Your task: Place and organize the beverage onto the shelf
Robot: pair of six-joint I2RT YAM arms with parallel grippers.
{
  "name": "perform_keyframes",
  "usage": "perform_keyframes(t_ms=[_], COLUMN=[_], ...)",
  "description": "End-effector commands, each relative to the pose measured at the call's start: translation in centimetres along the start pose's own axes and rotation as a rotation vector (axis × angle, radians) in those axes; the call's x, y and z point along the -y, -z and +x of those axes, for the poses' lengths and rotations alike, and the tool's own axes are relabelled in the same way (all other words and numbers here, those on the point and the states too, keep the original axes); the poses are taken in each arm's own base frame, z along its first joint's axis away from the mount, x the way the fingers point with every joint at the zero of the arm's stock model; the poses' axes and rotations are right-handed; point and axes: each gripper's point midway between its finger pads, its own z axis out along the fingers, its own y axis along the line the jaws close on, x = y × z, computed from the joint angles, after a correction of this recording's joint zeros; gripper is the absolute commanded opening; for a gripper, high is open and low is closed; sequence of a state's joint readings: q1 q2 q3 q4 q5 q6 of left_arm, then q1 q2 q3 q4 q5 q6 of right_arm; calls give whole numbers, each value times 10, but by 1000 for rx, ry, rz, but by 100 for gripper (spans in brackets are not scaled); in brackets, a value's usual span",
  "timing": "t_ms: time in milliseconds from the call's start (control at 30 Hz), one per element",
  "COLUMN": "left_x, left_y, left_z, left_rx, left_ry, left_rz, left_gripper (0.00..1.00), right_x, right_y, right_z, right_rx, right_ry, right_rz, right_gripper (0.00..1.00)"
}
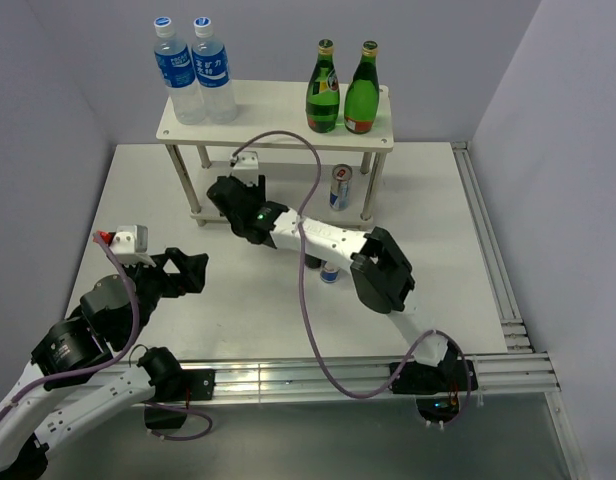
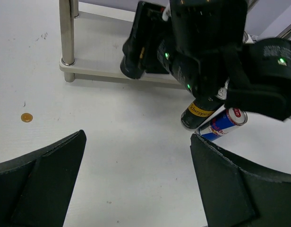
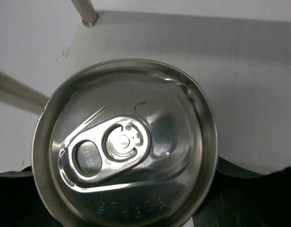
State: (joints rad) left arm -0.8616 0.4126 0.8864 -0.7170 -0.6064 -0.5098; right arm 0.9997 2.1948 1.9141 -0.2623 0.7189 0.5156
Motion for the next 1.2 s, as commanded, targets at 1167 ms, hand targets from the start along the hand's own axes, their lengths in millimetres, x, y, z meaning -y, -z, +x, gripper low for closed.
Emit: perform_keyframes(t_ms=[1167], left_x=[8], left_y=[3], left_z=[-8], left_rx=[37], left_ry=[10], left_rz=[63], left_gripper=[99], right_x=[-31], right_y=[-76], right_z=[-56], right_rx=[178], right_ry=[-202], right_rz=[-65], right_gripper=[0])
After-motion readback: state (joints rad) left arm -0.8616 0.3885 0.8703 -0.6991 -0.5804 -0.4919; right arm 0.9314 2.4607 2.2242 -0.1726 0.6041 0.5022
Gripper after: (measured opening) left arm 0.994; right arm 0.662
